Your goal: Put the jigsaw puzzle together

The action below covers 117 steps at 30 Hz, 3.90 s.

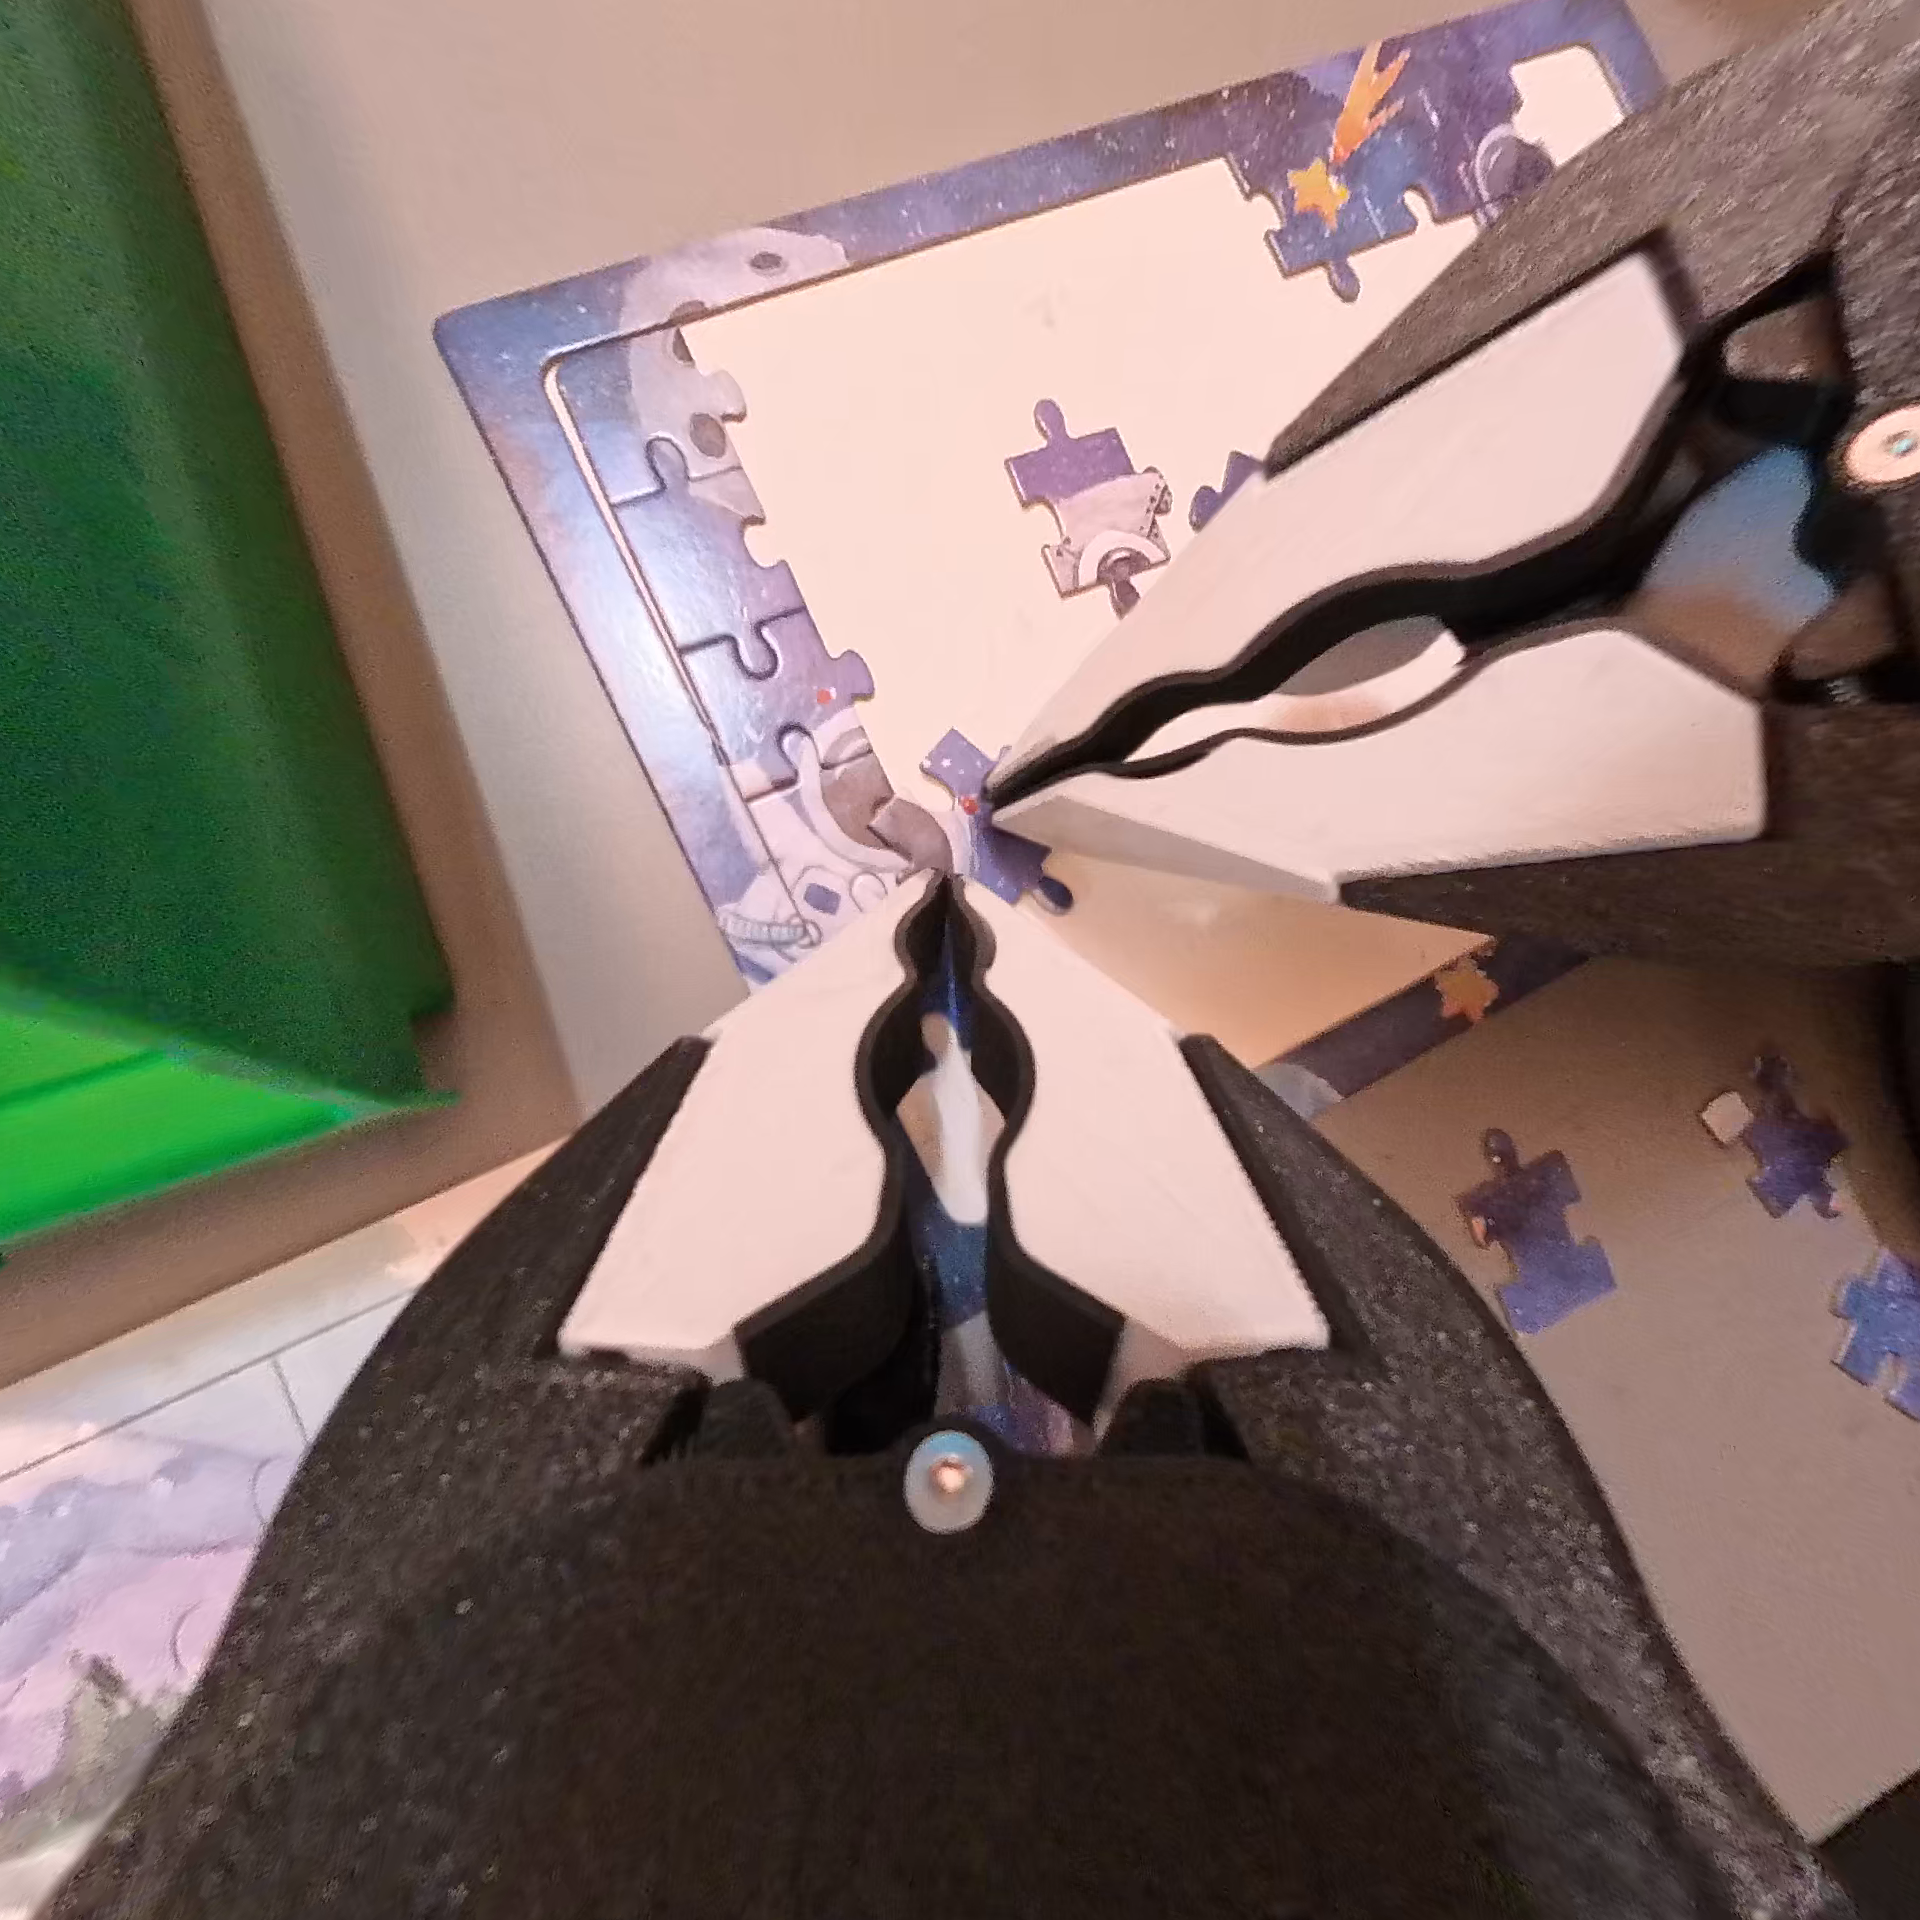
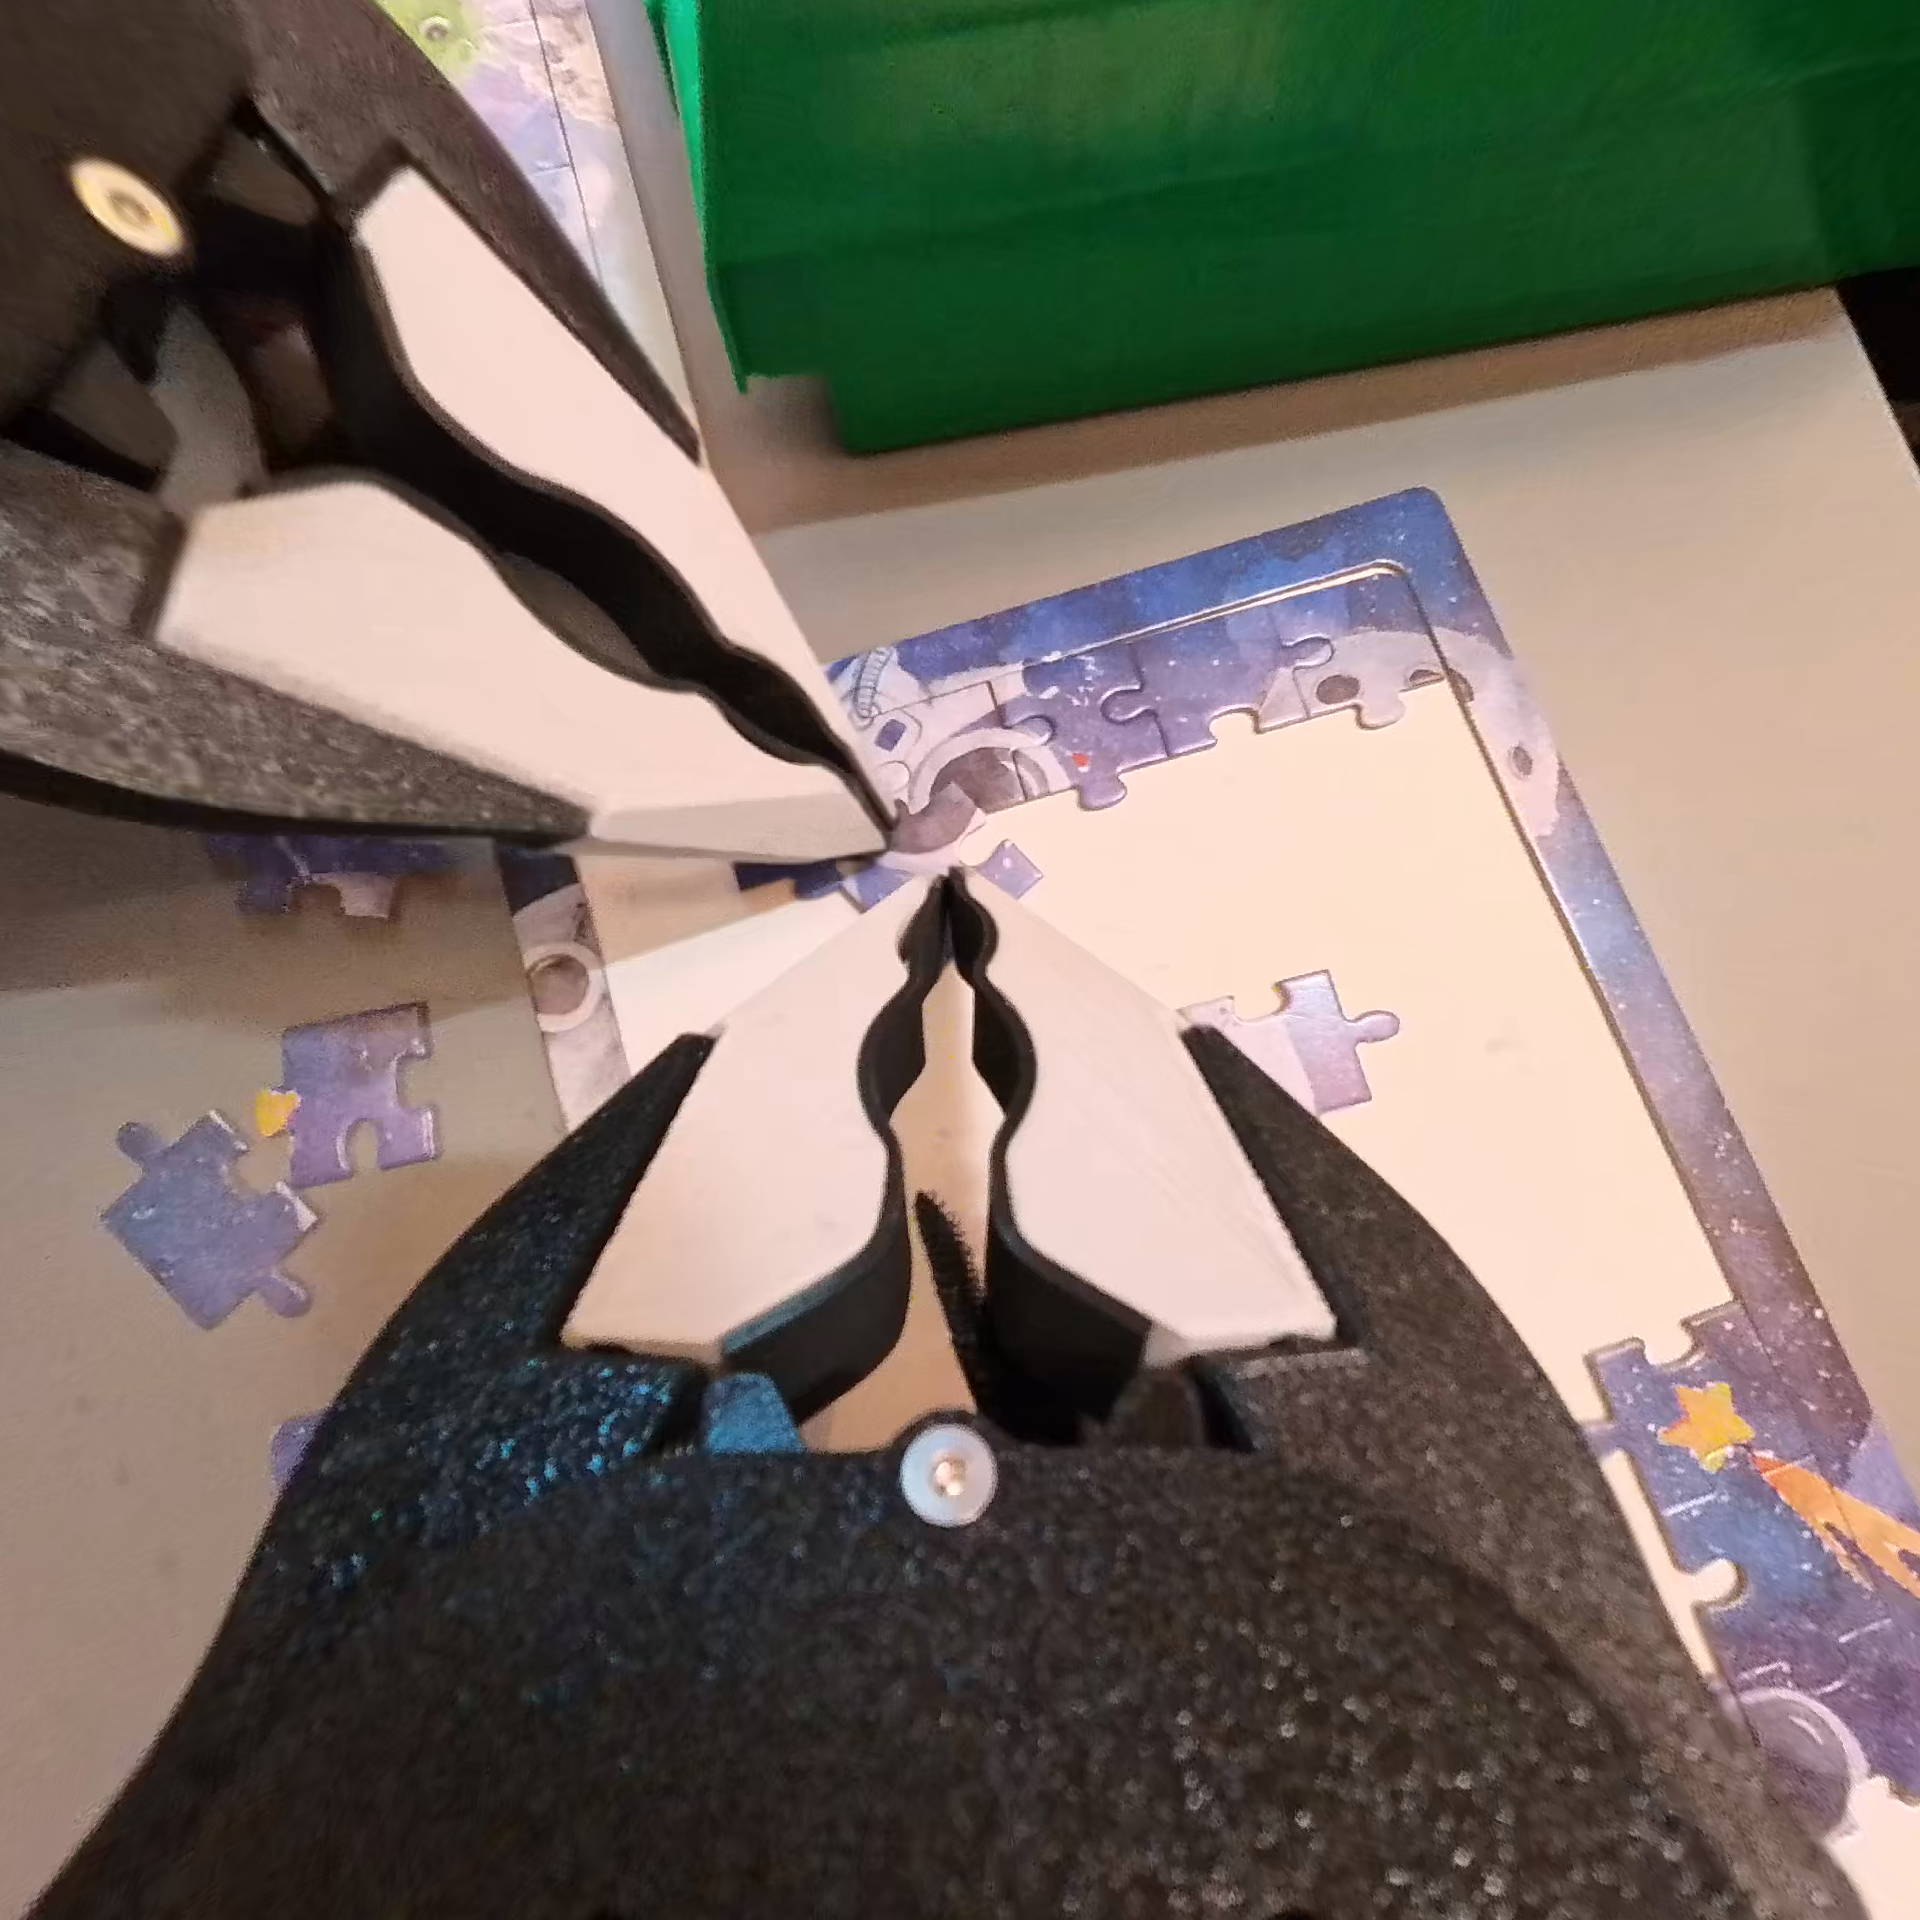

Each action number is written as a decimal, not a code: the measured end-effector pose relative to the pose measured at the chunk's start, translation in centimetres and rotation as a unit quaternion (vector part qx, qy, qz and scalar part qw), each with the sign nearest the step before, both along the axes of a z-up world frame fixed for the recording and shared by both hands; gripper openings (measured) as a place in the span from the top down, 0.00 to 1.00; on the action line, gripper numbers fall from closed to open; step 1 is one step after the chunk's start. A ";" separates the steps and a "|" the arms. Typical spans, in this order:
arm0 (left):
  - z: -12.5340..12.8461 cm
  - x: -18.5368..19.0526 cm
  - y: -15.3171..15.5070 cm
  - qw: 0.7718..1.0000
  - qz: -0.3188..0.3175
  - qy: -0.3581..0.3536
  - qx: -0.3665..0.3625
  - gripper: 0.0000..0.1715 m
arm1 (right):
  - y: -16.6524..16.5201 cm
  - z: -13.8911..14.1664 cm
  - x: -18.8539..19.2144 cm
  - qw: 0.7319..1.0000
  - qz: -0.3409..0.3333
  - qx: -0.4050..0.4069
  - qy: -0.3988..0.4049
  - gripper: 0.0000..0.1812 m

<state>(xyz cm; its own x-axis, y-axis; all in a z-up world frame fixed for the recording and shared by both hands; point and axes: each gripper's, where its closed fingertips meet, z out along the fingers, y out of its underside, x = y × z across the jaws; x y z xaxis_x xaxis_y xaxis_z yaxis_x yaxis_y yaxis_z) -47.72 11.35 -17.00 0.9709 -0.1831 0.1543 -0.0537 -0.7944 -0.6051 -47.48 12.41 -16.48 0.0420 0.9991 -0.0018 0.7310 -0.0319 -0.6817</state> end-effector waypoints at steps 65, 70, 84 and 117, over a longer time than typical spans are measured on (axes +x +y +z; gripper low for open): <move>-0.3 -2.4 -0.4 0.997 0.063 -0.035 0.029 1.00 | 0.0 0.2 -1.2 0.994 0.074 0.065 -0.040 1.00; -0.2 -2.4 -0.4 0.997 0.064 -0.042 0.030 1.00 | 0.1 -0.9 -1.3 0.992 0.075 0.070 -0.068 1.00; -0.2 -2.4 -0.5 0.996 0.065 -0.054 0.032 1.00 | 0.3 -0.3 -0.8 0.996 0.053 0.062 -0.042 1.00; 1.2 -0.9 1.2 0.992 0.056 0.112 0.007 1.00 | -10.5 8.2 31.9 0.974 -0.187 -0.040 0.123 1.00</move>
